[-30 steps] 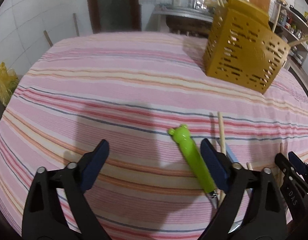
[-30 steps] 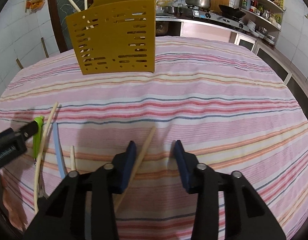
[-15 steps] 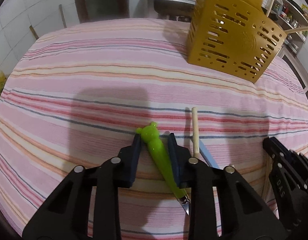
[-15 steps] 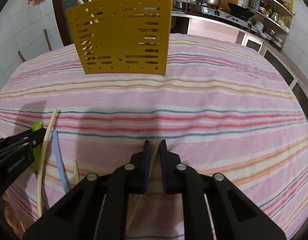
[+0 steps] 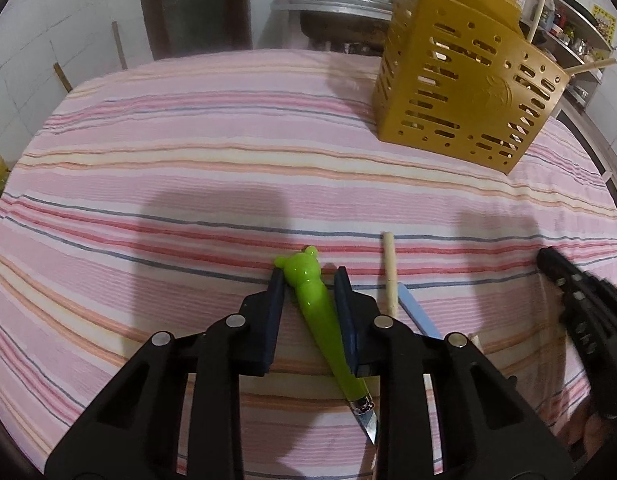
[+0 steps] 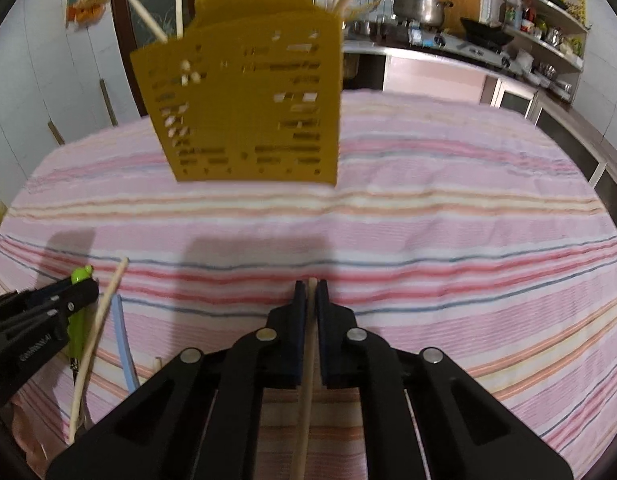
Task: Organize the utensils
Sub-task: 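Lift the chopstick and green knife and carry them toward the yellow holder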
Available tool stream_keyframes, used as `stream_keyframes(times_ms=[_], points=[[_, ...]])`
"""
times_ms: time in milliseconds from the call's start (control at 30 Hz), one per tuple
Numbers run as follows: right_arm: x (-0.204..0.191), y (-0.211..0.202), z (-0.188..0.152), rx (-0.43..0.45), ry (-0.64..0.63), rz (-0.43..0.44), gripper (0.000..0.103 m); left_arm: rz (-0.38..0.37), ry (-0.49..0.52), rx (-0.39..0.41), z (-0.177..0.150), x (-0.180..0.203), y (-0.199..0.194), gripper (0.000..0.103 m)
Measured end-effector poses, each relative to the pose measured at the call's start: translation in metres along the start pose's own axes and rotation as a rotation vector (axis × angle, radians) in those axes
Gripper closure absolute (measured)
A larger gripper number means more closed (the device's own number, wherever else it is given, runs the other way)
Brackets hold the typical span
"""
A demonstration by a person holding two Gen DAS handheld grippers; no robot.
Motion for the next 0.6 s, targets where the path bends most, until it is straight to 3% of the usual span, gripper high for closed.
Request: stream_keyframes(times_ms=[367, 600], points=[[0.007, -0.037, 0.005, 0.156, 0.029, 0.088, 0.098, 0.011, 0.018, 0.174, -0.001, -0.001, -0.042, 0.079], [0.004, -0.075, 0.011, 0.305, 0.024, 0.124, 0.098, 0.016, 0.030, 0.307, 0.000, -0.001, -0.080, 0.081]])
Point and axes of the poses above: each gripper's, at about its wrist camera, not at the fingertips, and y roughly the way its jaws point, x to its right, z to its top, the point moved 7 cm from there along y, roughly the way its jaws point, and after that the axes turned 11 degrees about -x, right-handed, at the moved point
